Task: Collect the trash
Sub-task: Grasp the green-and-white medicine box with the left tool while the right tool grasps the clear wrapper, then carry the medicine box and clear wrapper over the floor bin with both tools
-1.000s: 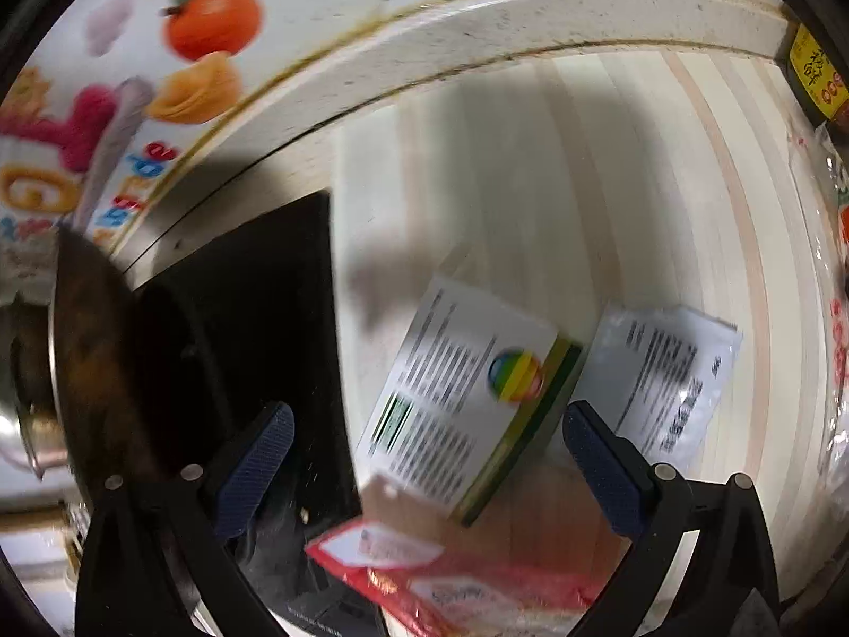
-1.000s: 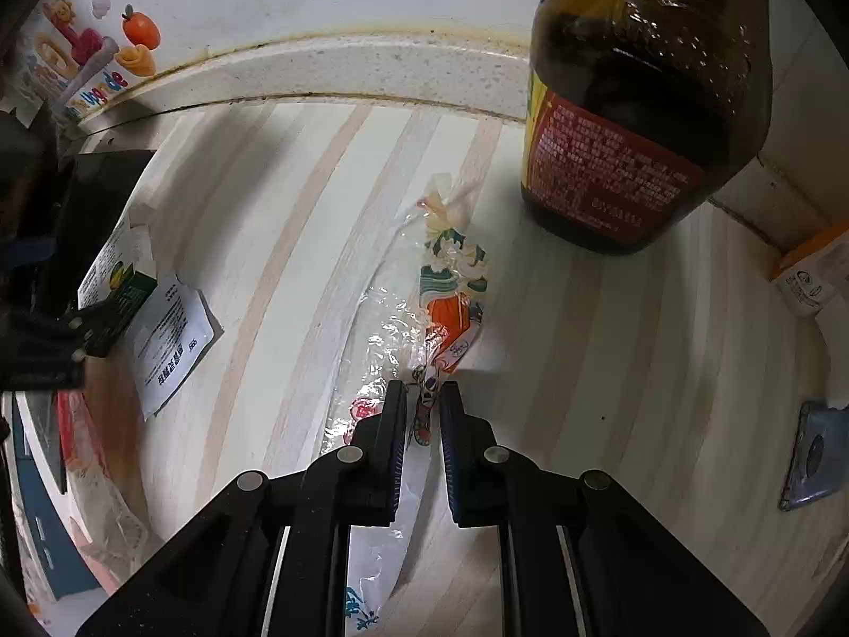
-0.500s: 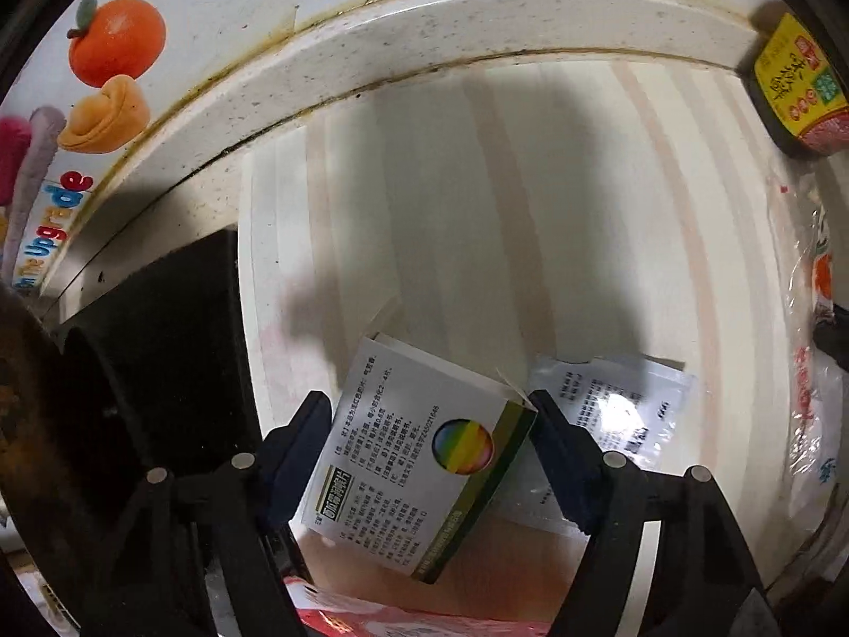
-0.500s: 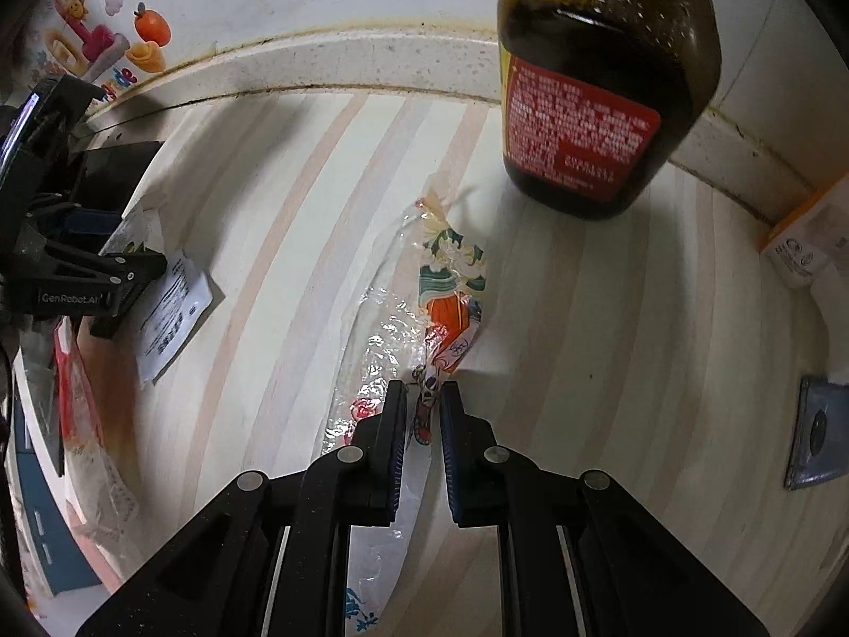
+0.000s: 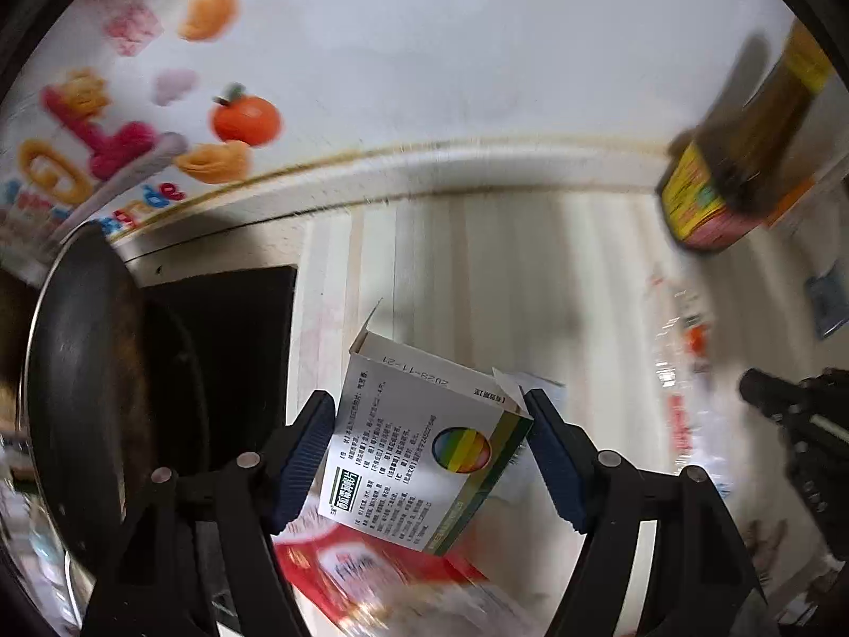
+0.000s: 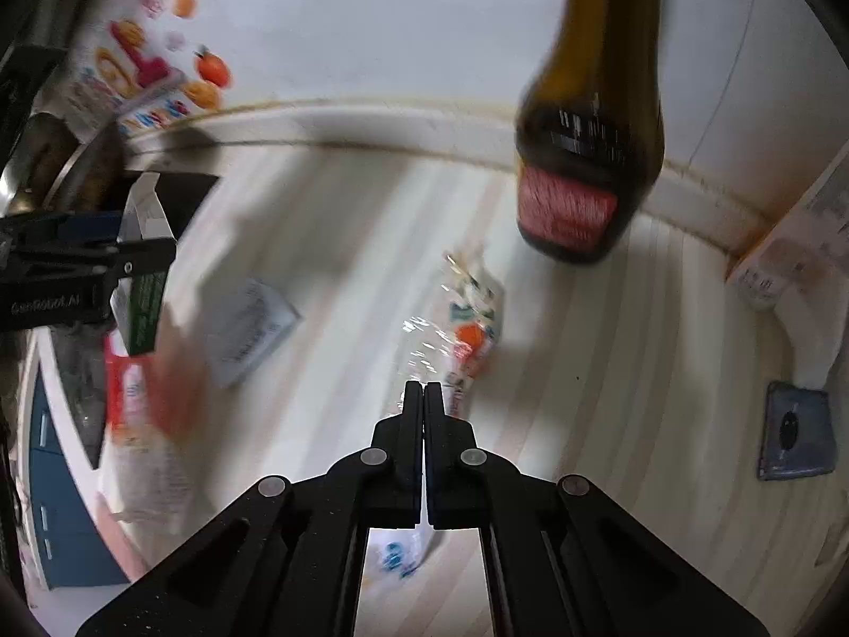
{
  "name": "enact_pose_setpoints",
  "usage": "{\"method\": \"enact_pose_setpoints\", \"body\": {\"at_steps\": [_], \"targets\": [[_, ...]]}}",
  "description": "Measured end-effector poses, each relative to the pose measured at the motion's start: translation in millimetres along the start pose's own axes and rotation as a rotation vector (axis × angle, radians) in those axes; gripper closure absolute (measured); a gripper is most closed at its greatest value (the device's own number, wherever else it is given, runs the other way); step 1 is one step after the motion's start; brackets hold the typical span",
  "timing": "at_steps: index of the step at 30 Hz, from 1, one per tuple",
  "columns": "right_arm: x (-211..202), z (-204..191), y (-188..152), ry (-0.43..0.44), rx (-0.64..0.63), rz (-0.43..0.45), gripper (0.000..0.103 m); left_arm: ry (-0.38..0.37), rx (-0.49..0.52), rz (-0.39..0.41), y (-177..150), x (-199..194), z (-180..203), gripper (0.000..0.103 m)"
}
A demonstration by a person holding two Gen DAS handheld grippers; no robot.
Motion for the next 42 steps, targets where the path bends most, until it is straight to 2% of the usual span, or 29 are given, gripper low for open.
{"method": "enact_pose_setpoints", "body": {"at_steps": [3, 8, 10, 11, 12, 14, 15, 19, 20, 21, 22, 23, 28, 35, 39, 42], "targets": [[-26.3, -13.2, 6.5, 0.03, -0.012, 0.045, 0.103, -0.018, -0.04, 0.057, -4.1, -27.2, -12.7, 0.033], [-61.9, -27.1, 4.1, 0.103, 0.014, 0.079, 0.103, -0.035, -0.138, 0.124, -38.1, -66.6, -28.9, 0.033], [-60.2, -25.1, -2.5, 0.124, 0.047, 0.038, 0.103, -0.01, -0.195, 0.147, -57.8, -77.6, -31.3, 0.033], [-52.2, -19.8, -7.6, 0.106, 0.076, -0.001, 0.098, 0.003, -0.223, 0.154, -67.0, -79.2, -31.8, 0.033], [-41.8, -17.3, -13.1, 0.078, 0.087, -0.036, 0.093, 0.018, -0.258, 0.158, -78.0, -78.6, -32.9, 0.033], [-20.2, -13.6, -24.1, 0.031, 0.104, -0.093, 0.042, 0.058, -0.33, 0.16, -101.1, -71.2, -35.1, 0.033], [-9.8, -13.9, -29.8, 0.019, 0.106, -0.114, 0.034, 0.06, -0.355, 0.154, -109.7, -66.0, -35.1, 0.033], [34.6, -23.6, -58.8, -0.051, 0.07, -0.209, 0.036, 0.015, -0.465, 0.092, -144.4, -29.0, -34.4, 0.033], [43.7, -27.5, -65.7, -0.073, 0.055, -0.216, 0.046, 0.015, -0.471, 0.078, -149.9, -21.7, -34.2, 0.033], [49.0, -29.5, -69.7, -0.096, 0.04, -0.209, 0.064, 0.013, -0.474, 0.064, -154.8, -15.0, -33.9, 0.033], [46.1, -29.9, -68.8, -0.138, 0.024, -0.162, 0.076, 0.008, -0.48, 0.054, -159.6, -10.0, -33.6, 0.033], [42.7, -35.7, -68.0, -0.131, 0.002, -0.125, 0.101, 0.001, -0.487, 0.05, -163.7, -7.8, -33.1, 0.033], [6.8, -51.0, -73.4, -0.089, -0.022, -0.034, 0.101, -0.029, -0.509, 0.076, -175.2, -18.2, -32.6, 0.034], [-82.9, -88.1, -92.0, 0.047, -0.092, 0.043, 0.101, -0.067, -0.554, 0.203, -195.9, -83.2, -45.9, 0.034], [-117.2, -130.5, -118.8, 0.128, -0.156, 0.044, 0.101, -0.043, -0.6, 0.281, -230.7, -132.2, -67.1, 0.034], [-130.7, -173.6, -147.1, 0.188, -0.225, 0.029, 0.101, -0.015, -0.668, 0.314, -277.5, -158.7, -90.6, 0.034]]}}
Point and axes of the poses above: each gripper's, at about its wrist camera, not at the fingertips, and x roughly the way its jaws point, z to its right, y to its top, the point moved 9 cm from there along x, roughly the way its jaws point, and after that the axes turned 9 degrees about -y, right-handed, at the moved point
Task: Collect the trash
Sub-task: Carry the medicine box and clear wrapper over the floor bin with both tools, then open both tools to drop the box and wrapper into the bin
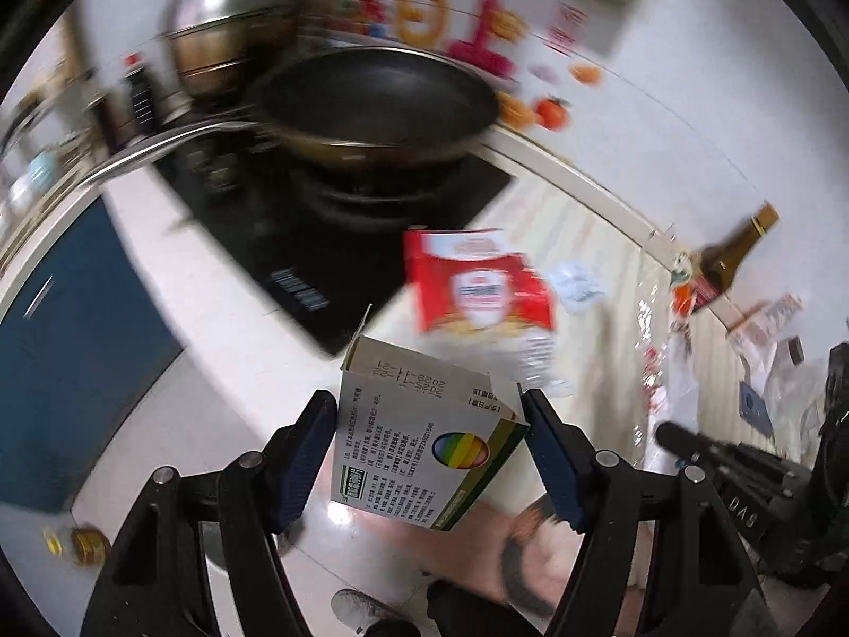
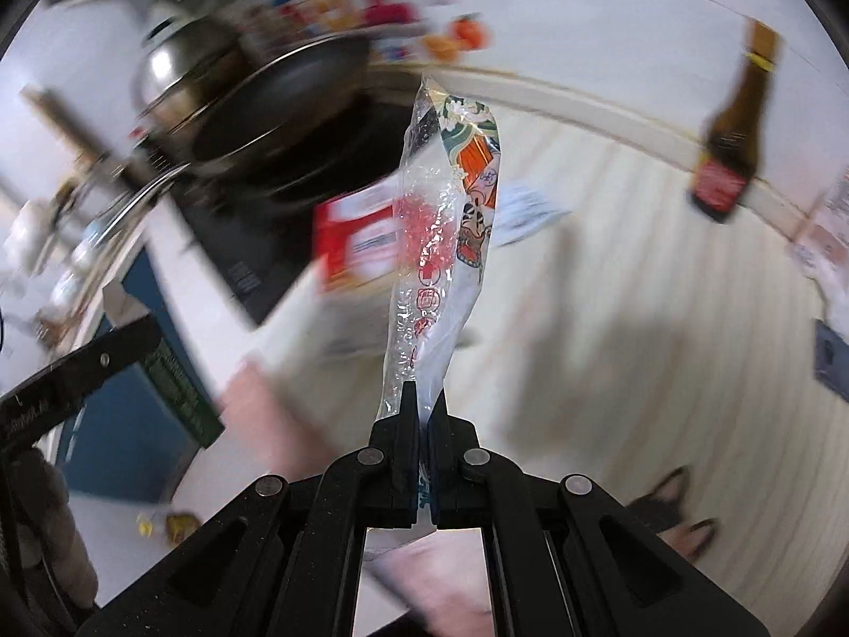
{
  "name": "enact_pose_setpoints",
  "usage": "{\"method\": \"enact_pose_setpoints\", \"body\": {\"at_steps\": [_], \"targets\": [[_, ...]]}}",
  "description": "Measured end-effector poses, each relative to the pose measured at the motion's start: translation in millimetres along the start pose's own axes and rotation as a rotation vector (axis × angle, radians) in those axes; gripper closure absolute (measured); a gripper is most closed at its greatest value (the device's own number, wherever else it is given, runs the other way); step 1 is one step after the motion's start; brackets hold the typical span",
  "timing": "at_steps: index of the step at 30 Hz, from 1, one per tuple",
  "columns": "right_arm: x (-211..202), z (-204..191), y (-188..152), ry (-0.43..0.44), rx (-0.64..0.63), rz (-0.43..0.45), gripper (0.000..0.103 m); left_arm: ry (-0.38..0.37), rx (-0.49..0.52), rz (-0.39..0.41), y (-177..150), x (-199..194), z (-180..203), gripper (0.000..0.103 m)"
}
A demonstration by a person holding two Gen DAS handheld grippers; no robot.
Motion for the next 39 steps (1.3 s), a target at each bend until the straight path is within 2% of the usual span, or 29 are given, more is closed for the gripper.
{"method": "enact_pose_setpoints", "body": {"at_steps": [6, 9, 12, 15, 17, 20, 22, 25, 27, 29, 30, 31, 32, 33, 34, 37, 38, 39], "targets": [[25.5, -133.4, -59.1, 0.149, -0.182, -0.097, 0.101, 0.079, -0.209, 0.018, -71.2, -45.4, -122.3, 0.034], [62.3, -209.4, -112.3, 0.214, -0.294, -0.19, 0.101, 0.109, -0.355, -0.005, -131.3, -42.8, -196.9, 0.034], [114.3, -268.5, -171.9, 0.251, -0.397, -0.27, 0.101, 0.137, -0.492, -0.042, -198.0, -20.9, -270.6, 0.034], [194.1, -315.4, -245.6, 0.278, -0.463, -0.389, 0.101, 0.152, -0.649, -0.095, -280.4, 28.4, -351.6, 0.034], [265.8, -339.8, -304.9, 0.282, -0.485, -0.504, 0.101, 0.161, -0.739, -0.127, -334.3, 70.0, -401.9, 0.034], [362.0, -361.8, -382.0, 0.262, -0.504, -0.64, 0.101, 0.158, -0.833, -0.18, -402.6, 137.1, -465.1, 0.034], [416.9, -373.7, -420.0, 0.247, -0.532, -0.697, 0.101, 0.158, -0.864, -0.219, -436.5, 176.9, -496.5, 0.034], [487.5, -389.3, -466.4, 0.22, -0.582, -0.773, 0.101, 0.15, -0.919, -0.272, -481.6, 231.6, -539.6, 0.035], [526.0, -400.1, -483.2, 0.191, -0.628, -0.8, 0.101, 0.141, -0.936, -0.303, -502.2, 256.7, -557.5, 0.035], [548.4, -403.1, -491.7, 0.16, -0.633, -0.801, 0.099, 0.181, -0.927, -0.323, -513.4, 268.8, -567.2, 0.033], [559.0, -404.3, -498.0, 0.16, -0.639, -0.827, 0.093, 0.203, -0.923, -0.327, -513.3, 270.7, -569.5, 0.032], [564.8, -406.1, -497.0, 0.147, -0.646, -0.831, 0.085, 0.217, -0.923, -0.33, -514.9, 271.2, -573.2, 0.021], [569.4, -408.0, -493.3, 0.13, -0.657, -0.824, 0.057, 0.229, -0.924, -0.336, -516.5, 270.3, -575.9, 0.006], [571.0, -406.2, -489.8, 0.12, -0.666, -0.817, 0.034, 0.24, -0.93, -0.336, -516.6, 266.4, -578.8, 0.003], [569.5, -408.0, -485.2, 0.114, -0.67, -0.804, 0.028, 0.261, -0.934, -0.327, -515.9, 258.4, -580.8, 0.003], [551.3, -414.2, -460.8, 0.082, -0.721, -0.712, 0.02, 0.322, -0.935, -0.281, -508.7, 228.7, -580.7, 0.003], [538.6, -414.7, -450.2, 0.063, -0.748, -0.661, 0.006, 0.344, -0.934, -0.268, -503.8, 218.9, -579.9, 0.003], [527.8, -413.0, -434.0, 0.046, -0.773, -0.619, 0.0, 0.367, -0.931, -0.257, -499.9, 205.2, -576.2, 0.003]]}}
Point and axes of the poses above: each gripper's, at about its wrist camera, not at the fingertips, and x roughly the way its jaws point, z to its right, y to its top, the point moved 9 cm from there along x, roughly the way its jaws point, and after that the axes turned 9 degrees about -y, right-handed, at the moved point
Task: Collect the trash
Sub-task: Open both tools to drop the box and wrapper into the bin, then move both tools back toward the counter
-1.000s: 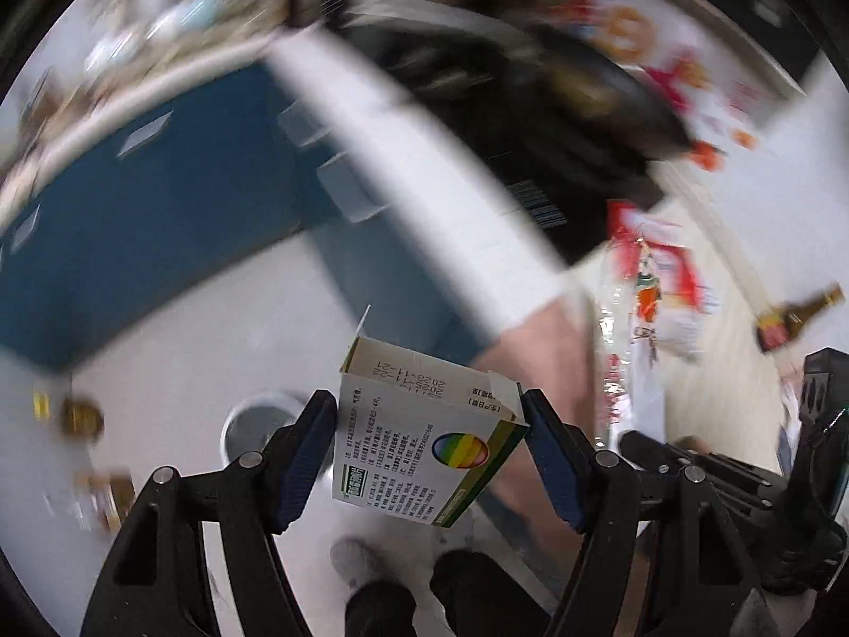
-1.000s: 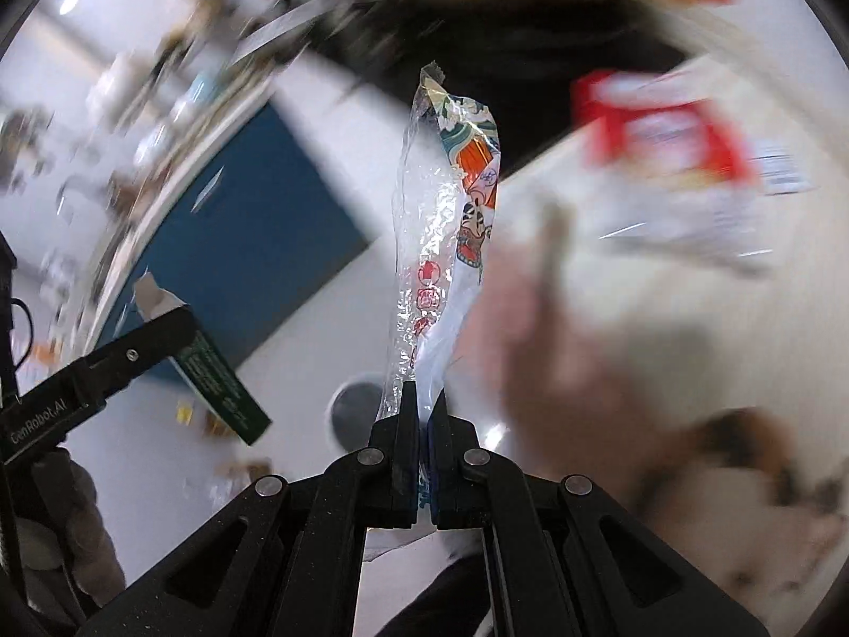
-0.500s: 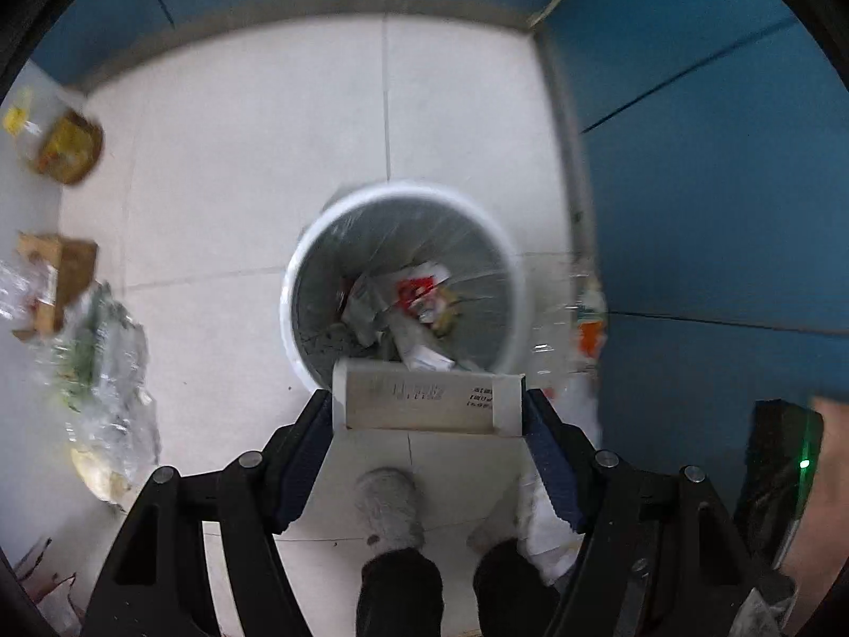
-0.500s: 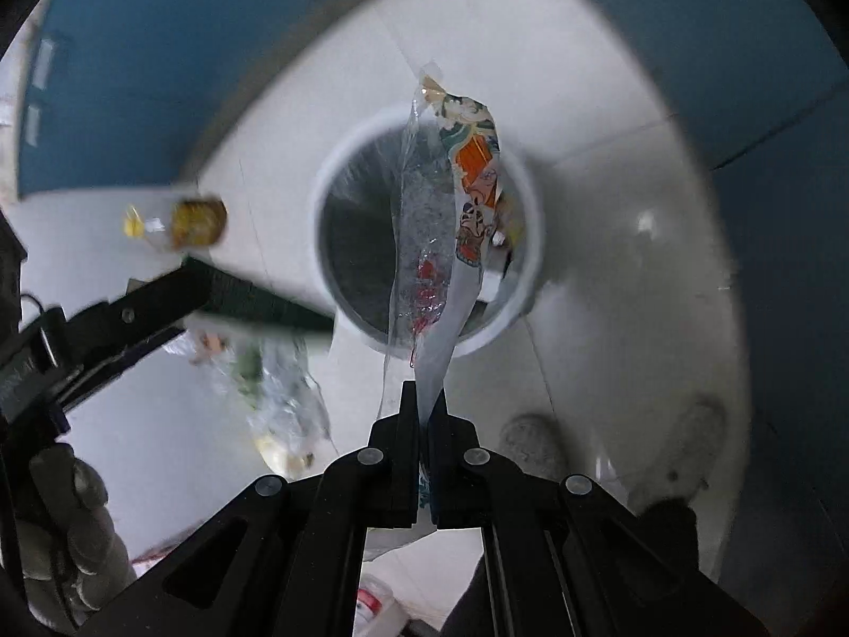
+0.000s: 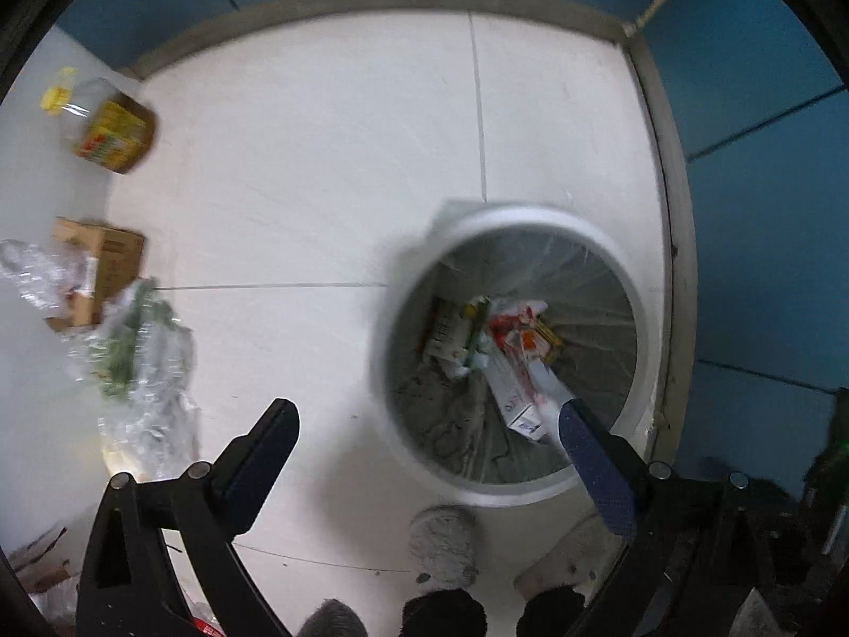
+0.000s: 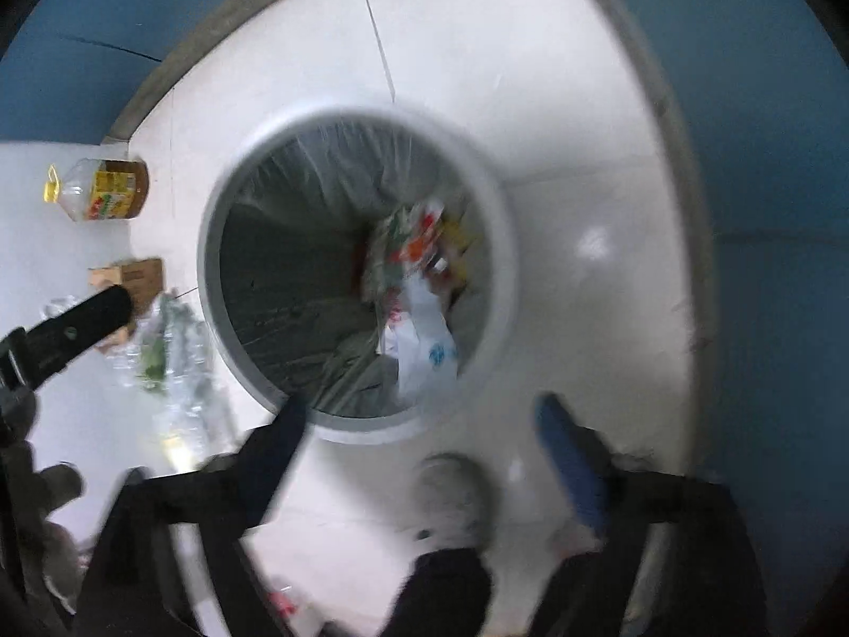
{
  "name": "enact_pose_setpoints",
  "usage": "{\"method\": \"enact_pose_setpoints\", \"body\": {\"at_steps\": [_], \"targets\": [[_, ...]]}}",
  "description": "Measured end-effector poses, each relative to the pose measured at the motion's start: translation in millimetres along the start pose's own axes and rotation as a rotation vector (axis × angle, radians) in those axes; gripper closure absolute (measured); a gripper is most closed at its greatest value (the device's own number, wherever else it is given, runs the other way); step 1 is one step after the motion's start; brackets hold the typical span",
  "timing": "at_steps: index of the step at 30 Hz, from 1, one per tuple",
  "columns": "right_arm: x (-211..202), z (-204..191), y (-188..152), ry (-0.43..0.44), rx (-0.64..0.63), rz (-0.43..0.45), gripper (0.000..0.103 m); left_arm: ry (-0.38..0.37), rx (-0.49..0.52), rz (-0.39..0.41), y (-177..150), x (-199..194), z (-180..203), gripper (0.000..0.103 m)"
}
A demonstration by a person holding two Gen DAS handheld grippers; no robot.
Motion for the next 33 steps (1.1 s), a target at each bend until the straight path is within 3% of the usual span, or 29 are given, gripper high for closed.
{"method": "enact_pose_setpoints", "body": {"at_steps": [5, 10, 17, 26, 33], "targets": [[-98.0, 1.5, -13.6, -0.116, -0.045, 0.15, 0.0, 0.056, 0.0, 0.143, -14.9, -91.8, 4.3, 0.003], [-207.5, -3.4, -41.3, -0.14, -0.062, 0.254, 0.0, 0.058, 0.029, 0.256, -39.4, -198.6, 24.2, 0.003], [-360.9, -7.6, -105.8, -0.136, -0.078, 0.368, 0.0, 0.022, 0.056, 0.335, -87.5, -324.4, 49.8, 0.003], [-513.0, -3.0, -186.6, -0.112, -0.082, 0.479, 0.0, -0.015, 0.136, 0.387, -144.8, -440.9, 74.3, 0.003], [-581.9, 2.3, -227.3, -0.065, -0.051, 0.561, 0.0, -0.041, 0.154, 0.452, -173.0, -500.1, 85.6, 0.003]]}}
Point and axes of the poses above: each gripper's, at about its wrist camera, not at the fingertips, and x roughly the way its jaws point, z to its right, y to its top, the point moved 9 cm from there along x, roughly the way its jaws point, and after that the axes turned 9 degrees about -y, right-handed, at the moved point
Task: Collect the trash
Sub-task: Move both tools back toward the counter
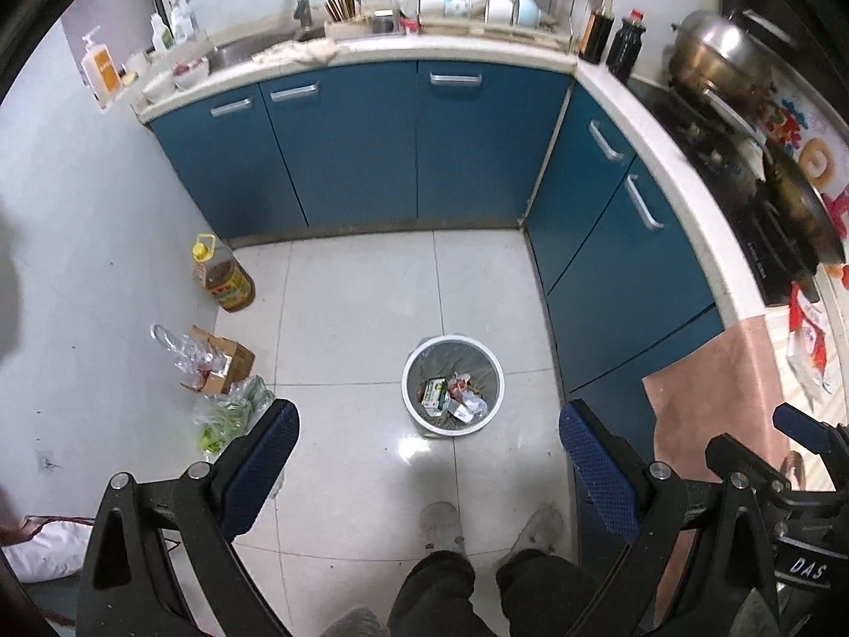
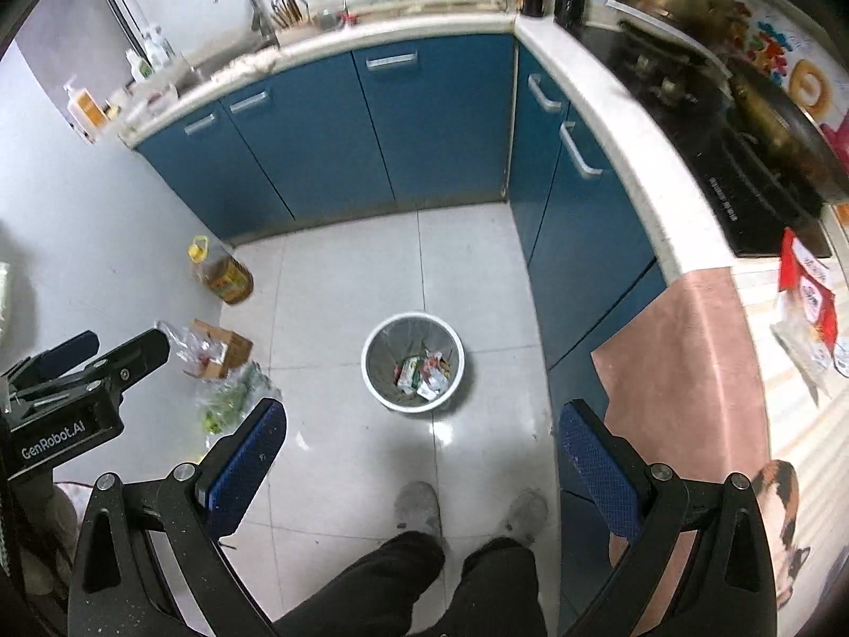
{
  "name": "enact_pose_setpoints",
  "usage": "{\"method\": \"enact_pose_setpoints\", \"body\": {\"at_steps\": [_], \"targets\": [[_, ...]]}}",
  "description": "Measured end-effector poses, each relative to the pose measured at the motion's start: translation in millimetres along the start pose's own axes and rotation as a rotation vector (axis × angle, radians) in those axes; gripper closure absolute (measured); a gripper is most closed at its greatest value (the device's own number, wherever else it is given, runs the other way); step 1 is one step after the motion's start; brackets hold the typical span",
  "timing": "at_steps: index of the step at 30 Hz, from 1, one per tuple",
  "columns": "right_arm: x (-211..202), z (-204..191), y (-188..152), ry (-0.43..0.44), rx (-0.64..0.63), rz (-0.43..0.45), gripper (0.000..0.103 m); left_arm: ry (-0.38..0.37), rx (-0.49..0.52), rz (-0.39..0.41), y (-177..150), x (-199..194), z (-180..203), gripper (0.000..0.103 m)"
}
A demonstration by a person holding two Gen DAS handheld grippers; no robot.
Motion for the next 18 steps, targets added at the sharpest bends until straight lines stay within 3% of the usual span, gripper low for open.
{"method": "enact_pose_setpoints", "body": {"at_steps": [7, 11, 14, 18], "targets": [[-40.3, 25.6, 10.1, 0.047, 0.086, 0.059, 0.0, 0.094, 0.055, 0.078, 15.6, -41.1, 23.4, 0.003], [-50.0, 65.4, 21.7, 0.064, 0.159, 0.084, 0.0, 0.092, 0.096, 0.12, 41.2, -42.5, 69.2, 0.003], [-56.7, 122.2, 32.7, 0.043, 0.253, 0.109, 0.0, 0.042, 0.133, 0.13, 62.5, -32.3, 121.3, 0.003], [-54.8, 217.5, 38.8, -0.013, 0.405, 0.114, 0.0, -0.025, 0.212, 0.086, 86.3, -2.5, 207.3, 0.003]]}}
Point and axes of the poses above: each gripper's, at about its wrist camera, not at the fingertips, and x roughly the way its jaws point, z to its right, y to its top, the point moved 9 cm from there along x, roughly the way its jaws point, and after that the axes turned 9 degrees about -y, right-handed, at the moved point
